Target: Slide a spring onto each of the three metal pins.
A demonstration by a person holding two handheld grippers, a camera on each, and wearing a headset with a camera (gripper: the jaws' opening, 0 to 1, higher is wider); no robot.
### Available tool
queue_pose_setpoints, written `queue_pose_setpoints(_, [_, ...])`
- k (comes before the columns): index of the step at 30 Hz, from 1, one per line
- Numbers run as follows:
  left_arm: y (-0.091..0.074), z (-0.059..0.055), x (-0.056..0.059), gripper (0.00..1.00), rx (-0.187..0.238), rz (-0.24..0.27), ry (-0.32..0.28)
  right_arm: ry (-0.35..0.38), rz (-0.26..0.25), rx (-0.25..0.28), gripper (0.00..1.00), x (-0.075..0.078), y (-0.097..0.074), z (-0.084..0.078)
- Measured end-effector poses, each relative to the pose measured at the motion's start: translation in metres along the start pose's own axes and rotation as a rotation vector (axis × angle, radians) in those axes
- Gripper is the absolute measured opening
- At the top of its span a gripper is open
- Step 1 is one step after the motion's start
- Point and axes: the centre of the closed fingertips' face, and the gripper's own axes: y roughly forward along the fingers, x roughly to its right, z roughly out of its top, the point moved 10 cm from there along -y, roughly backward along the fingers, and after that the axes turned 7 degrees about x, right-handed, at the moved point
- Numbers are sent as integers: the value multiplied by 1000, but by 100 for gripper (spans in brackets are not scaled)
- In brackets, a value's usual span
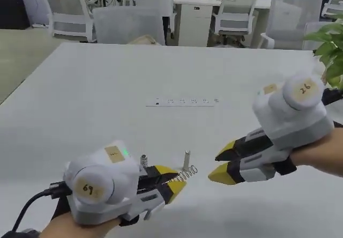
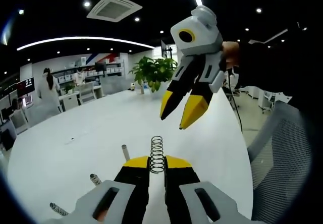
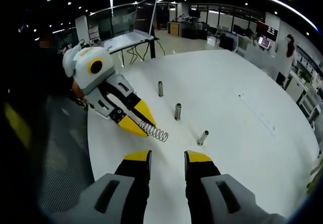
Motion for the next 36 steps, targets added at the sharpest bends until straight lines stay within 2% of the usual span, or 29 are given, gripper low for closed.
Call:
queue_pose_setpoints(6, [-16,11,2,3,39,5,21,-26,34,16,23,-9,1,15])
queue_pose_setpoints(9, [-24,18,4,3,66,9,29,-24,75,36,23,-15,0,22])
queue_pose_setpoints(12, [-30,22,6,3,84,5,40,-30,111,48,22,-22,1,28])
queue_pose_setpoints(17, [-37,25,9,3,100,-2,58,-39,138,62,21,-26,2,36])
queue_pose_setpoints(29, [-41,32,15,3,140,-38,95,-44,208,55,18,-37,8,37])
queue_pose_setpoints(36, [-40,32,16,3,144,-51,104,-39,235,46,13,-40,9,36])
